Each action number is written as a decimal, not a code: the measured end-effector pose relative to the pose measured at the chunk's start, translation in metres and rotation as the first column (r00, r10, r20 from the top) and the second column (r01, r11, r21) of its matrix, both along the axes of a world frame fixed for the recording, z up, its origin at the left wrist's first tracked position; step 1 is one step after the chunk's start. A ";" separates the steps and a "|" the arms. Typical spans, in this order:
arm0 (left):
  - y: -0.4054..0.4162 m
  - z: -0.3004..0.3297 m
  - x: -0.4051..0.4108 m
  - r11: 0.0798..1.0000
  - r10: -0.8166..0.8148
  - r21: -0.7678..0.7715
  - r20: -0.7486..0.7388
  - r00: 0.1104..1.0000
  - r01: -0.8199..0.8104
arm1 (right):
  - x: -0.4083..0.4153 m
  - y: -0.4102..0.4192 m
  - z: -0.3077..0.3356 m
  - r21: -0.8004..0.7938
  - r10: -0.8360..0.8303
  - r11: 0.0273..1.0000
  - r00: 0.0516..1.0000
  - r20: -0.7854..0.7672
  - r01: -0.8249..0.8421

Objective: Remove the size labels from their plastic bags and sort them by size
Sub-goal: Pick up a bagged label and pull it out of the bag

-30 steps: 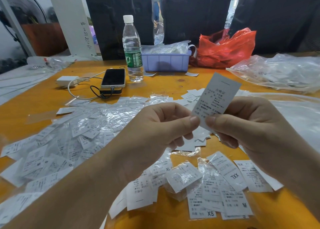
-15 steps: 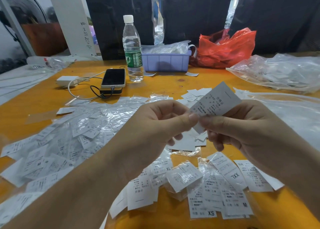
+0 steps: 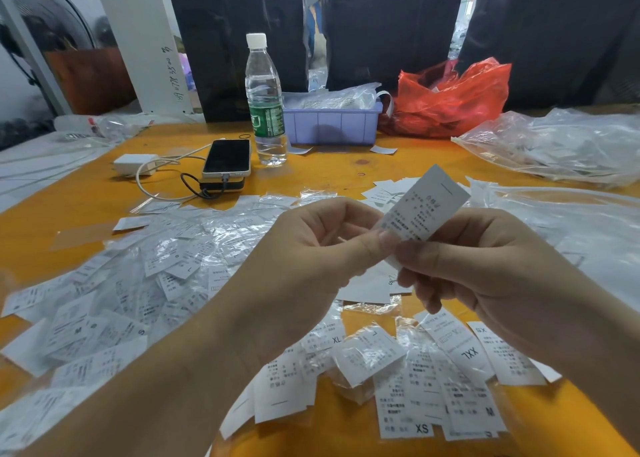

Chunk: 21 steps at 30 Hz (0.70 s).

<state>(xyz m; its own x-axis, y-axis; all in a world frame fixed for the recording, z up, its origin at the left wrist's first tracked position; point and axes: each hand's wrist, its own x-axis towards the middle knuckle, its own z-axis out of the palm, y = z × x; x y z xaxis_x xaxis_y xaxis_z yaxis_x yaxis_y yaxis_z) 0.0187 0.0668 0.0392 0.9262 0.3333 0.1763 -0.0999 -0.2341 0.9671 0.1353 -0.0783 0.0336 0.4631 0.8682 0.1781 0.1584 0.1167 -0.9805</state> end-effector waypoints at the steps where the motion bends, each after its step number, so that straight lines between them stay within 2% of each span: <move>1: 0.000 0.000 0.000 1.000 0.002 0.010 0.012 1.000 -0.002 | 0.000 0.000 0.000 -0.005 -0.001 1.000 1.000 -0.001 0.001; 4: 0.001 -0.001 0.000 1.000 -0.013 0.004 0.007 1.000 0.013 | 0.001 -0.001 0.003 0.046 -0.033 0.998 0.999 0.009 0.032; 9: 0.002 -0.003 0.000 1.000 -0.022 0.004 -0.011 1.000 0.022 | 0.006 -0.004 0.004 0.200 -0.217 0.957 0.976 0.025 0.208; 14: 0.003 -0.005 0.001 1.000 0.015 -0.004 0.000 1.000 -0.015 | -0.006 0.000 -0.004 0.186 -0.197 0.967 0.975 0.099 0.176; 16: 0.003 -0.005 0.002 0.999 0.032 0.000 -0.009 0.999 -0.032 | -0.006 0.000 -0.004 0.208 -0.184 0.964 0.981 0.064 0.167; 18: 0.003 -0.006 0.002 0.999 0.040 0.002 -0.022 0.999 -0.040 | -0.002 -0.003 -0.002 0.251 -0.240 0.942 0.970 0.032 0.224; 21: 0.003 -0.006 0.002 0.999 0.034 -0.013 -0.026 0.999 -0.034 | -0.001 -0.004 -0.001 0.276 -0.320 0.921 0.938 0.136 0.275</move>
<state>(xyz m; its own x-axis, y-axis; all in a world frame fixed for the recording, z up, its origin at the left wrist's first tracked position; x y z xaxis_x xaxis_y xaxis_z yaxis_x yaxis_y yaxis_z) 0.0206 0.0694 0.0336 0.9184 0.3670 0.1479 -0.0672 -0.2236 0.9724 0.1347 -0.0825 0.0327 0.6347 0.6120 0.4719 0.3897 0.2740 -0.8793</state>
